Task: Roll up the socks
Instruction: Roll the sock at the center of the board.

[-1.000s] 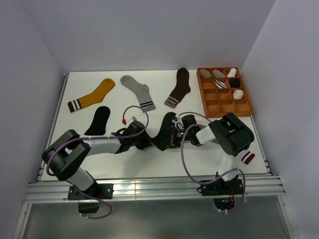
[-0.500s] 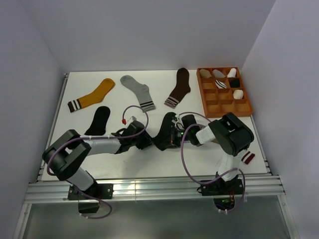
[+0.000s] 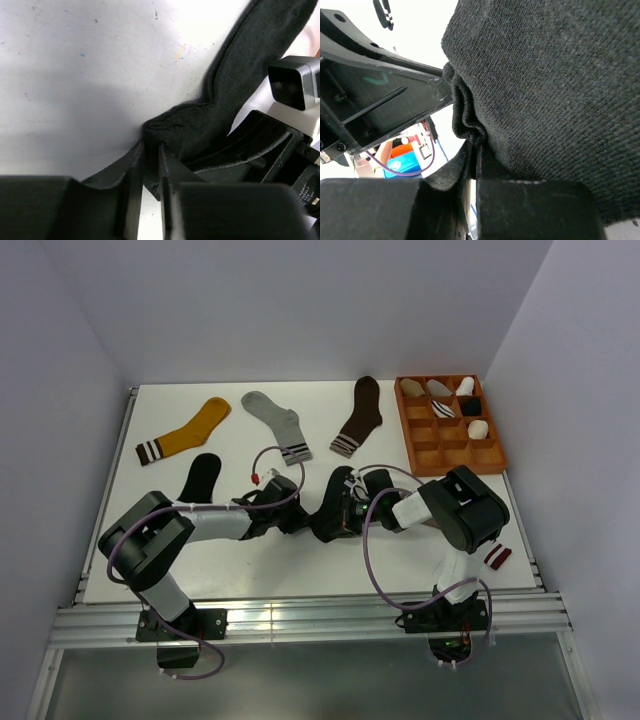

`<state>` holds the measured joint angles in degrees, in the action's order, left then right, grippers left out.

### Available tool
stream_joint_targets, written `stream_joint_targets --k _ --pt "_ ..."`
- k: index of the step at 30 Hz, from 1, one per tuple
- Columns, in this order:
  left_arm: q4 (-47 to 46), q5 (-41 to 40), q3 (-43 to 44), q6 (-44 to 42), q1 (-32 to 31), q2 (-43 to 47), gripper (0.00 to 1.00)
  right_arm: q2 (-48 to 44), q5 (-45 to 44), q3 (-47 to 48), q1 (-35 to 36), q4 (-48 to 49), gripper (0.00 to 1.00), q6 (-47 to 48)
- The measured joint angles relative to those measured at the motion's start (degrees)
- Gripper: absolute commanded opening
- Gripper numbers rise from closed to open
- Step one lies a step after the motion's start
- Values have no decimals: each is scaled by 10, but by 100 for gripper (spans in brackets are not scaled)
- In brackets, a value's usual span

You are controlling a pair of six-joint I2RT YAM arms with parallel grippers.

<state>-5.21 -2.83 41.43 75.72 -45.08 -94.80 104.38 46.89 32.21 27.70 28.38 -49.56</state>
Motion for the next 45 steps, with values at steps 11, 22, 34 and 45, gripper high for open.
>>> stream_joint_targets --k 11,22,34,45 --pt "76 -10 43 -3 1 -10 0 -31 -23 16 1 -65 43 31" --pt "168 -46 87 -16 0 -15 0 -212 -224 23 34 -277 46 157" --pt "211 -71 108 -27 0 -18 0 -231 -281 67 118 -273 34 191" --pt "232 -82 116 -34 0 -18 0 -140 -265 71 135 -212 27 174"
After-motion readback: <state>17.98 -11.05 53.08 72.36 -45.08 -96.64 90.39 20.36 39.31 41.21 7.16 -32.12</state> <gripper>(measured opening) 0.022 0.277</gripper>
